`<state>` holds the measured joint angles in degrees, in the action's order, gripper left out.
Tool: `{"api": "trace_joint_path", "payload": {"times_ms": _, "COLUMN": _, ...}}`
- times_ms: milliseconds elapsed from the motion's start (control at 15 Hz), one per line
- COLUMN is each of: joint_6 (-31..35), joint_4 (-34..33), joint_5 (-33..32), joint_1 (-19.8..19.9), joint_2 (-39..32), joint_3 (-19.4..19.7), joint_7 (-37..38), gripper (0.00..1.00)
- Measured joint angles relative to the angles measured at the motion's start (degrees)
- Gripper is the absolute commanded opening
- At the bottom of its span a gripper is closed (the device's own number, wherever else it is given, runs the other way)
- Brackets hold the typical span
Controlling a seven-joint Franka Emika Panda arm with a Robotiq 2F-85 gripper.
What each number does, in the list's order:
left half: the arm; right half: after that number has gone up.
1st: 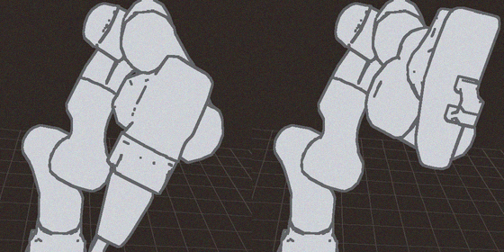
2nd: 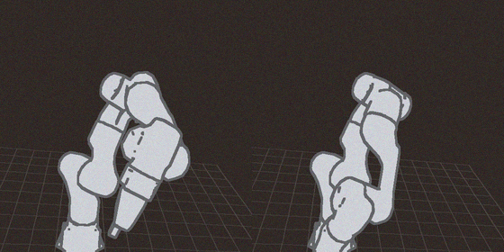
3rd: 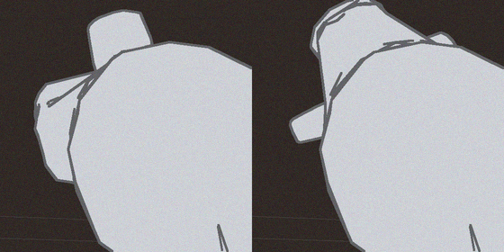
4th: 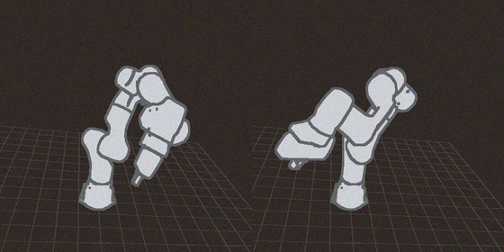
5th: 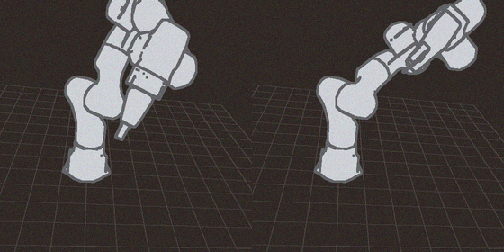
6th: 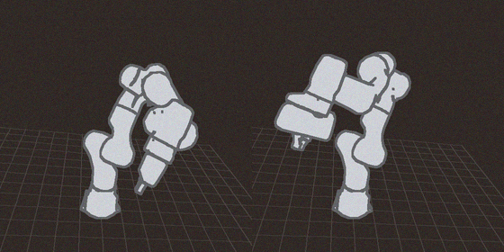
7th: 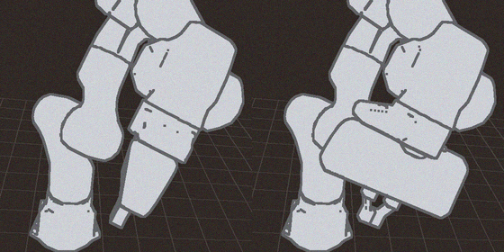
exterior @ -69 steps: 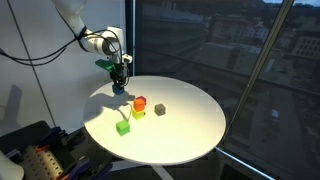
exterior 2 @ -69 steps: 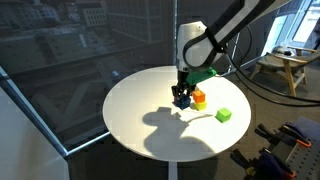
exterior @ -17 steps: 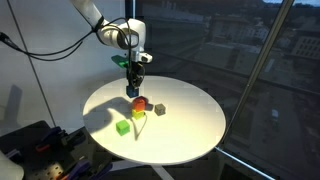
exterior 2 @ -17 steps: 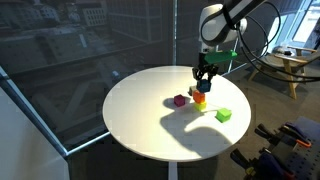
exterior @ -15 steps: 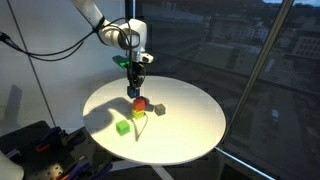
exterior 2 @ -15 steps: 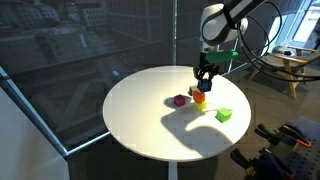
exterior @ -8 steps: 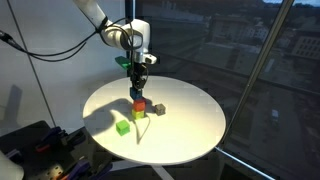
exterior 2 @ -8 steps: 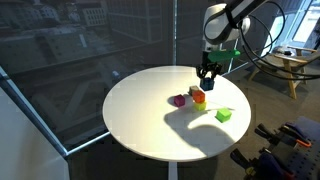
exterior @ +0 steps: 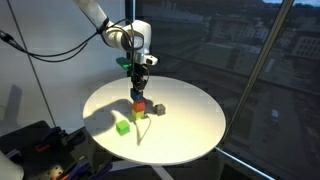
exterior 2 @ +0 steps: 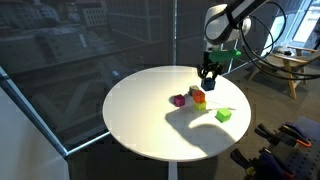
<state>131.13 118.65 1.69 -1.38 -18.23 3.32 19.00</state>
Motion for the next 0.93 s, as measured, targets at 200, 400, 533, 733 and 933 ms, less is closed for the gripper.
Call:
{"api": "trace_joint_path", "payload": {"times_ms": 200, "joint_6": 0.0, "joint_4": 0.0, "joint_5": 0.0, "joint_1": -0.03, "joint_2": -0.02, "joint_3": 0.0, "joint_7": 0.0, "gripper": 0.56}}
{"api": "trace_joint_path", "payload": {"times_ms": 400, "joint_6": 0.0, "joint_4": 0.0, "joint_5": 0.0, "joint_1": -0.04, "joint_2": -0.02, "joint_3": 0.0, "joint_7": 0.0, "gripper": 0.56}}
{"api": "trace_joint_path", "payload": {"times_ms": 533, "joint_6": 0.0, "joint_4": 0.0, "joint_5": 0.0, "joint_1": -0.04, "joint_2": -0.02, "joint_3": 0.0, "joint_7": 0.0, "gripper": 0.31}}
{"api": "trace_joint_path", "payload": {"times_ms": 733, "joint_6": 0.0, "joint_4": 0.02, "joint_5": 0.0, "joint_1": -0.05, "joint_2": -0.2, "joint_3": 0.0, "joint_7": 0.0, "gripper": 0.31}}
{"api": "trace_joint_path", "payload": {"times_ms": 933, "joint_6": 0.11, "joint_4": -0.04, "joint_5": 0.0, "joint_1": -0.05, "joint_2": -0.28, "joint_3": 0.06, "joint_7": 0.0, "gripper": 0.31}}
